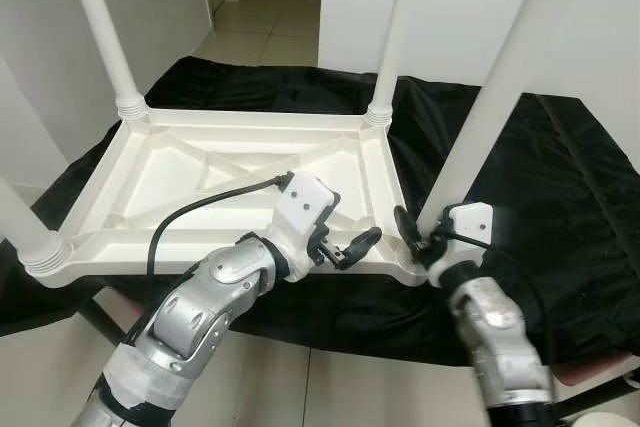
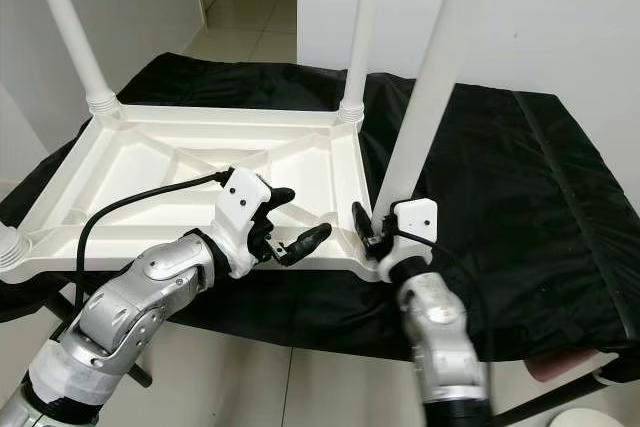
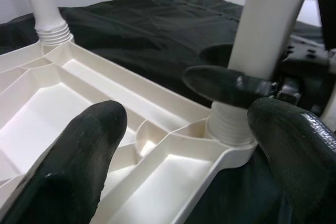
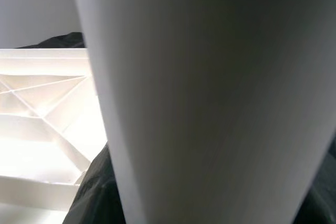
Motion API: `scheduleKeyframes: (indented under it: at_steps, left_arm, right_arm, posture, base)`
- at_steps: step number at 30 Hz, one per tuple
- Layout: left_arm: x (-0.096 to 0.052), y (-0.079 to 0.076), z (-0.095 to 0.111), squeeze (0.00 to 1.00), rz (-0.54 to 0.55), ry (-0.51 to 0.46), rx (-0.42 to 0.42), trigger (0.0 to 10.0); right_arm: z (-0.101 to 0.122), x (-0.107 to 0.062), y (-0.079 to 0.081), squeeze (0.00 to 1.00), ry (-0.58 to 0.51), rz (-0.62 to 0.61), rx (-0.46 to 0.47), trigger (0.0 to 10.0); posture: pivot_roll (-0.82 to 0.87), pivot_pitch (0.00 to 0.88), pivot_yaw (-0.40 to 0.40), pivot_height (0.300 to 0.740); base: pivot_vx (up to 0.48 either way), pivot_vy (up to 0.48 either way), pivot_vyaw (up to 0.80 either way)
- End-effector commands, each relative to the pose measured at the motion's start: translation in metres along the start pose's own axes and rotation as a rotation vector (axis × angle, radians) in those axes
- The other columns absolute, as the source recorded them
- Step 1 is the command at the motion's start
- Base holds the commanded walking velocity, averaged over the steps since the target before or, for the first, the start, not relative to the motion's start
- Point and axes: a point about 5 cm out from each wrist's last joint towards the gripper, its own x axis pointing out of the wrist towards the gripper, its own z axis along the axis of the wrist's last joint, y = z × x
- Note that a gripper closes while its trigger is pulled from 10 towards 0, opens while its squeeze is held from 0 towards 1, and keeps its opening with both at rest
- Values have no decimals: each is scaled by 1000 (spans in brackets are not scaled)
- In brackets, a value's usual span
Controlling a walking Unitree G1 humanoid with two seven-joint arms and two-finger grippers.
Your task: Building children table
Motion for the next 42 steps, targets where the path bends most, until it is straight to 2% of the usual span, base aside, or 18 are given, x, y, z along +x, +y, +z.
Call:
scheduleKeyframes:
  at_steps: [1, 3, 4, 6, 8, 12, 17, 18, 27, 28, 29, 30, 31, 32, 34, 38, 41, 42]
  left_arm:
    - [0, -2, -1, 0, -29, 6, 12, 10000]
    - [0, -4, -3, 0, -35, 6, 10, 10000]
    - [0, -4, -3, 0, -35, 6, 10, 10000]
    - [0, -4, -4, 0, -37, 6, 11, 10000]
    - [1, -5, -5, 0, -37, 6, 12, 10000]
    - [2, -5, -5, 0, -37, 4, 12, 10000]
    - [2, -5, -6, 0, -39, 6, 13, 10000]
    - [3, -6, -6, 0, -40, 6, 15, 10000]
    - [1, -5, -7, 0, -49, 12, 31, 10000]
    - [1, -4, -7, 0, -50, 14, 35, 10000]
    - [1, -4, -7, 0, -50, 14, 35, 10000]
    - [1, -4, -7, 0, -50, 15, 37, 10000]
    - [1, -4, -7, 0, -50, 15, 37, 10000]
    - [2, -5, -8, 0, -52, 21, 44, 10000]
    - [2, -5, -8, 0, -52, 21, 44, 10000]
    - [1, -11, -14, 0, -64, 44, 9, 10000]
    - [1, -14, -16, 0, -70, 51, 2, 10000]
    - [0, -17, -19, 0, -79, 63, 0, 10000]
  right_arm:
    - [-22, -5, 4, 0, 109, -65, 60, 10000]
    - [-19, -2, 6, 0, 94, -179, 80, 10000]
    - [-19, -2, 6, 0, 94, -179, 80, 10000]
    - [-16, 0, 7, 0, 75, -275, 105, 10000]
    - [-14, 1, 8, 0, 64, -315, 116, 10000]
    - [-5, 3, 19, 0, 18, -281, 99, 10000]
    - [-3, 3, 18, 0, 3, -271, 92, 10000]
    - [0, 2, 16, 1000, -20, -254, 97, 10000]
    - [12, 3, 6, 1000, -89, -184, 82, 10000]
    - [15, 4, 1, 729, -90, -133, 58, 10000]
    - [15, 4, 1, 729, -90, -133, 58, 10000]
    - [16, 5, -4, 0, -81, -90, 45, 10000]
    - [16, 5, -4, 0, -81, -90, 45, 10000]
    - [17, 6, -9, 0, -67, -31, 27, 10000]
    - [17, 6, -9, 0, -67, -31, 27, 10000]
    - [18, 8, -17, 0, -17, 152, -12, 10000]
    - [18, 9, -19, 0, -7, 194, -32, 10000]
    - [18, 9, -21, 0, 4, 241, -43, 10000]
  posture:
    - [-43, 31, -18, 740]
    - [-45, 27, -21, 740]
    - [-45, 27, -21, 740]
    - [-46, 23, -27, 740]
    - [-46, 23, -27, 740]
    - [-49, 12, -36, 740]
    - [-49, 9, -35, 740]
    - [-48, 5, -35, 740]
    - [-47, 0, -34, 740]
    - [-47, 0, -33, 740]
    - [-47, 0, -33, 740]
    - [-47, 0, -33, 740]
    - [-47, 0, -33, 740]
    - [-46, 0, -32, 740]
    - [-46, 0, -32, 740]
    - [-44, 0, -31, 740]
    - [-44, 0, -32, 740]
    - [-42, 0, -34, 740]
  base:
    - [0, 0, 0]
    - [0, 0, 0]
    - [0, 0, 0]
    - [0, 0, 0]
    - [0, 0, 0]
    - [0, 0, 0]
    - [0, 0, 0]
    - [0, 0, 0]
    - [0, 0, 0]
    - [0, 0, 0]
    - [0, 0, 0]
    - [0, 0, 0]
    - [0, 0, 0]
    - [0, 0, 0]
    - [0, 0, 0]
    - [0, 0, 0]
    - [0, 0, 0]
    - [0, 0, 0]
